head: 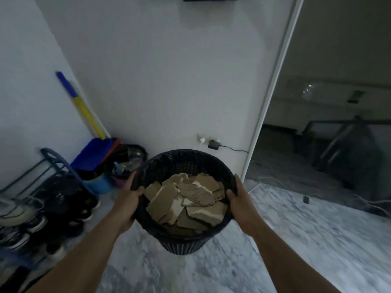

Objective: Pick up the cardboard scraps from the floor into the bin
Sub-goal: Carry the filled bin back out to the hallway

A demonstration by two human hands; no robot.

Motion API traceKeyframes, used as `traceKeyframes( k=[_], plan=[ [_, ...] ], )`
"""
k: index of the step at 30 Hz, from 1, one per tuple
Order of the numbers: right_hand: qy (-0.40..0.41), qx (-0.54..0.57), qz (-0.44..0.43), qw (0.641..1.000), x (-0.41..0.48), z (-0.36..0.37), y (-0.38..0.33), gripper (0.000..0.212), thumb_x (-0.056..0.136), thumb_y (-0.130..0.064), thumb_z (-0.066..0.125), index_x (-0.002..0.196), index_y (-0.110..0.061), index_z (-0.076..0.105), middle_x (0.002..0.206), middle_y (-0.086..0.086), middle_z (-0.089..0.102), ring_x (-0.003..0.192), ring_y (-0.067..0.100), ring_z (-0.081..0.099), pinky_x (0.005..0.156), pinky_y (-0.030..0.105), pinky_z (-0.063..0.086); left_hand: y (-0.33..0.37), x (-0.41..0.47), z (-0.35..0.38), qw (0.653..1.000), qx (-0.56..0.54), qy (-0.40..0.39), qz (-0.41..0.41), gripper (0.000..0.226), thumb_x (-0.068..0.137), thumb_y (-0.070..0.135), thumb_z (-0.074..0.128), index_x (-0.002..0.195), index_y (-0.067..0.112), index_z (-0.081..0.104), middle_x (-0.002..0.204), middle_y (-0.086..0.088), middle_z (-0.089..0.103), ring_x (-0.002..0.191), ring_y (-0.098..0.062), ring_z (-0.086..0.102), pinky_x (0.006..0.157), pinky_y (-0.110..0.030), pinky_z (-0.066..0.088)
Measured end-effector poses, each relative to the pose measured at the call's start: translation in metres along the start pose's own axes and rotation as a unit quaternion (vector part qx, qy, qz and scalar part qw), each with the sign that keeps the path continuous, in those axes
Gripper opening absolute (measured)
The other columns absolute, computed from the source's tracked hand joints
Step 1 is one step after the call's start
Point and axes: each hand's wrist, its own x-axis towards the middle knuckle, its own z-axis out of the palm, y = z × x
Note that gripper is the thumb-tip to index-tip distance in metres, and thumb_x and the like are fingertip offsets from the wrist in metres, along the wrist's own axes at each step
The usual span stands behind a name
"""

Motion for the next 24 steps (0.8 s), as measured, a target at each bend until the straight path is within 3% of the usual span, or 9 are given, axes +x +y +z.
traceKeyframes(
  k=[6,12,16,19,24],
  plan=[
    [0.065,0.010,0.034,0.997,0.136,0.014,0.123,0.052,0.110,-0.016,0.040,0.158,-0.035,0.029,0.149,-0.001,0.053,0.130,0.022,0.056,0.107,0.048,0.051,-0.109,0.198,0.059,0.997,0.036,-0.064,-0.037,0.053,0.106,0.010,0.047,0.147,0.043,0.046,0.140,-0.001,0.059,0.121,-0.031,0.060,0.101,-0.055,0.051],
    [0.153,-0.008,0.037,0.987,0.253,0.030,0.264,0.051,0.111,-0.012,0.037,0.158,-0.030,0.033,0.148,-0.005,0.053,0.132,0.017,0.053,0.111,0.043,0.047,-0.246,0.371,0.124,0.991,0.051,-0.105,-0.060,0.053,0.105,0.011,0.048,0.138,0.053,0.053,0.142,0.001,0.059,0.122,-0.030,0.060,0.103,-0.055,0.051],
    [0.200,-0.039,0.028,0.979,0.319,0.035,0.350,0.052,0.111,-0.014,0.037,0.159,-0.031,0.030,0.147,-0.005,0.051,0.132,0.016,0.050,0.113,0.040,0.044,-0.328,0.444,0.166,0.992,0.048,-0.105,-0.055,0.060,0.104,0.004,0.048,0.144,0.048,0.049,0.141,0.003,0.059,0.123,-0.028,0.058,0.106,-0.051,0.048],
    [0.219,-0.055,0.021,0.974,0.356,0.039,0.407,0.054,0.110,-0.019,0.039,0.160,-0.034,0.026,0.154,-0.003,0.047,0.138,0.021,0.048,0.114,0.046,0.043,-0.376,0.487,0.189,0.994,0.060,-0.086,-0.028,0.061,0.104,0.002,0.047,0.150,0.043,0.045,0.148,0.000,0.054,0.127,-0.028,0.056,0.109,-0.048,0.047],
    [0.233,-0.053,0.051,0.970,0.393,0.042,0.461,0.055,0.110,-0.019,0.038,0.161,-0.034,0.023,0.156,-0.001,0.045,0.140,0.023,0.045,0.115,0.047,0.042,-0.429,0.539,0.211,0.992,0.088,-0.091,-0.018,0.062,0.104,0.003,0.044,0.151,0.044,0.042,0.153,0.001,0.049,0.130,-0.026,0.052,0.111,-0.048,0.045]
  ],
)
